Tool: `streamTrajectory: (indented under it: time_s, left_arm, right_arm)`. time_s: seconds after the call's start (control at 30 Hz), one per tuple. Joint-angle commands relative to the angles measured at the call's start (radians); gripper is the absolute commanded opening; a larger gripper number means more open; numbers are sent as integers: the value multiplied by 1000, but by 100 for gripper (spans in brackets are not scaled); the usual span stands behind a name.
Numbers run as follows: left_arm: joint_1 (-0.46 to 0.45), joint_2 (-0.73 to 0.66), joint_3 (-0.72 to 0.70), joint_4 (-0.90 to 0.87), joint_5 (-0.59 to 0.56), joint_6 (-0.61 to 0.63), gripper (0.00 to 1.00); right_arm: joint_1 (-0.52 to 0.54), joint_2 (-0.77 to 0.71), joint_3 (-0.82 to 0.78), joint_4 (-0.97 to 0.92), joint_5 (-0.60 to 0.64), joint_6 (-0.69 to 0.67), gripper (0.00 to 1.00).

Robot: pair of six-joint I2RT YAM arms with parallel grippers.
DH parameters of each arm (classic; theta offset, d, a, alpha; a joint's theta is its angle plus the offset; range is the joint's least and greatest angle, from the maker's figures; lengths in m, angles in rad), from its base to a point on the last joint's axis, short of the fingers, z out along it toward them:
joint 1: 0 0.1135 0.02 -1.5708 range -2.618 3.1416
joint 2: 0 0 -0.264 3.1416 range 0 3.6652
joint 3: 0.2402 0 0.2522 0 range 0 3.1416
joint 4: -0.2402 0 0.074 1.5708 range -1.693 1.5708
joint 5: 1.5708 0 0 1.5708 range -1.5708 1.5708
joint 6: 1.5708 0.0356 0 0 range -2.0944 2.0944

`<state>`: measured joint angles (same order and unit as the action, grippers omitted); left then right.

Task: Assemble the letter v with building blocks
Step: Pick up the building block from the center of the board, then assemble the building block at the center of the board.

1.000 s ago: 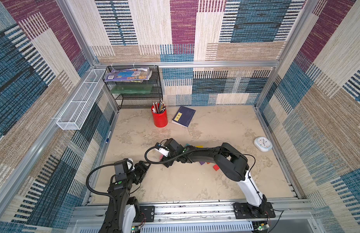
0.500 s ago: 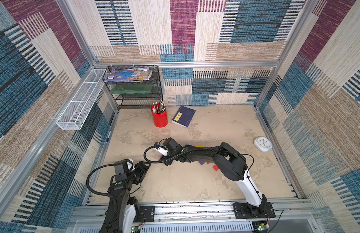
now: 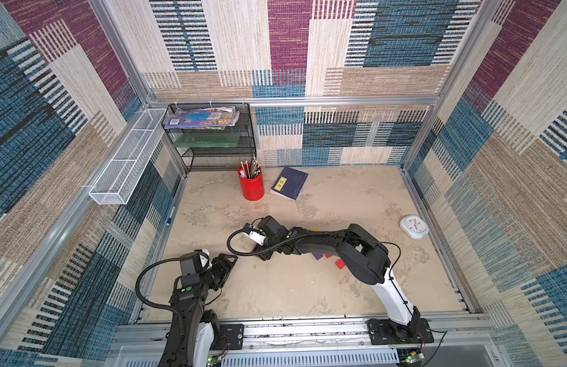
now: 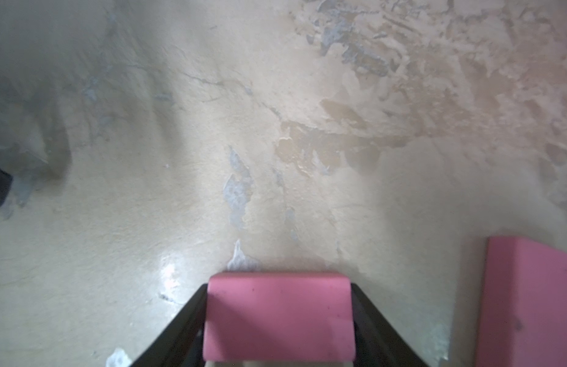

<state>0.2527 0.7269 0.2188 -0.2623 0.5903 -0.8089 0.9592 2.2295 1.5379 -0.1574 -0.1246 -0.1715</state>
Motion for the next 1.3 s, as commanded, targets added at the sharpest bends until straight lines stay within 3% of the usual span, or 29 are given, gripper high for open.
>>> streamTrajectory:
  time_s: [0.0,0.23,0.5,0.6,0.77,0.9,1.07,1.27]
  left_arm:
    - [0,1,8,-3,22,19,70]
    - [0,-9,16,-7,-3,-2,70]
    - [-22,125,135,109,-31,-28,68]
    - [-80,149,201,110,-79,-1,67]
    - [-288,194,237,167,-221,8,68]
    - [-415,295,210,292,-230,-23,68]
    - [-493,418,199,396,-196,-17,68]
    - [-500,494,198,434,-148,12,68]
  right_arm:
    - [-9,-28,12,-37,-29,20,0]
    - [-37,-97,35,-37,-45,22,0]
    - [-154,-215,39,-82,-56,8,0]
    - [-214,-290,6,-83,-49,-5,0]
    - [-308,-353,-46,-82,-38,1,0]
    - [-354,-342,-69,-87,1,-29,0]
    - [-383,-297,-84,-92,34,-91,0]
    - [-388,-225,-72,-123,96,-152,0]
